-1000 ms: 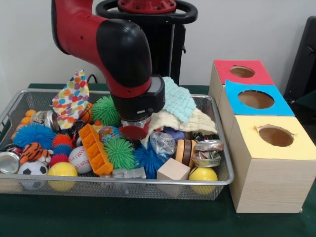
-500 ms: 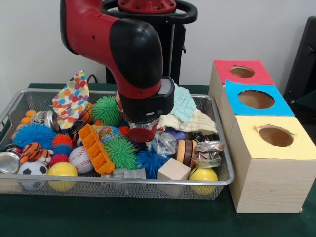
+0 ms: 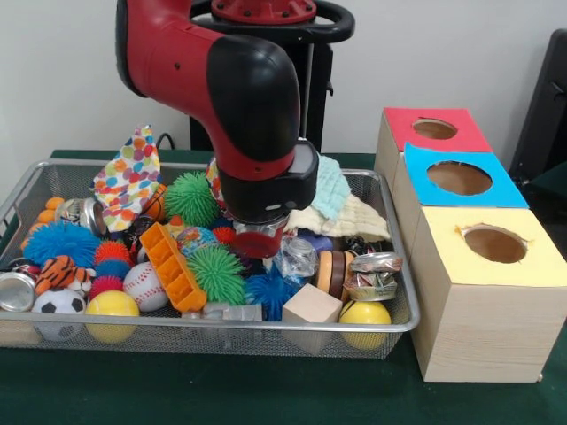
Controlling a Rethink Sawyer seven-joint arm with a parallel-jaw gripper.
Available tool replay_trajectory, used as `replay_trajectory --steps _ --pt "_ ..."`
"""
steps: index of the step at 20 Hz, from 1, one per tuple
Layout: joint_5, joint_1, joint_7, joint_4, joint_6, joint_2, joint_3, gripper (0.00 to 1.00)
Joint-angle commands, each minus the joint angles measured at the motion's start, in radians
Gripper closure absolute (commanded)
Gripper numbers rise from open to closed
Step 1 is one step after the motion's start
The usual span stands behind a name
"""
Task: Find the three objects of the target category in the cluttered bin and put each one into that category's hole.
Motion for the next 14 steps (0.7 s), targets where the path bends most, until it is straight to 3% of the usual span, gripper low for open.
replay_trajectory --steps 1,3,5,7,8,10,11,12,14 --pt "0.161 0.010 0.256 0.024 -0.144 0.031 0.160 0.00" --pt "0.219 -0.034 0.201 0.086 -0.192 -0.015 0.234 0.00" --pt "0.304 -0.103 0.119 0.159 -0.247 -0.049 0.355 0.00" --pt "0.430 -0.205 0.004 0.260 -0.326 -0.072 0.533 0.00" --pt "0.539 -0.285 -0.095 0.333 -0.374 -0.081 0.668 0.00" --pt "0.654 -0.359 -0.207 0.396 -0.384 -0.078 0.787 0.00" --pt "0.675 -0.384 -0.231 0.413 -0.388 -0.074 0.824 0.00" --pt "0.764 -0.423 -0.307 0.443 -0.385 -0.065 0.895 0.00" --pt "0.726 -0.473 -0.317 0.462 -0.401 -0.039 0.953 0.00"
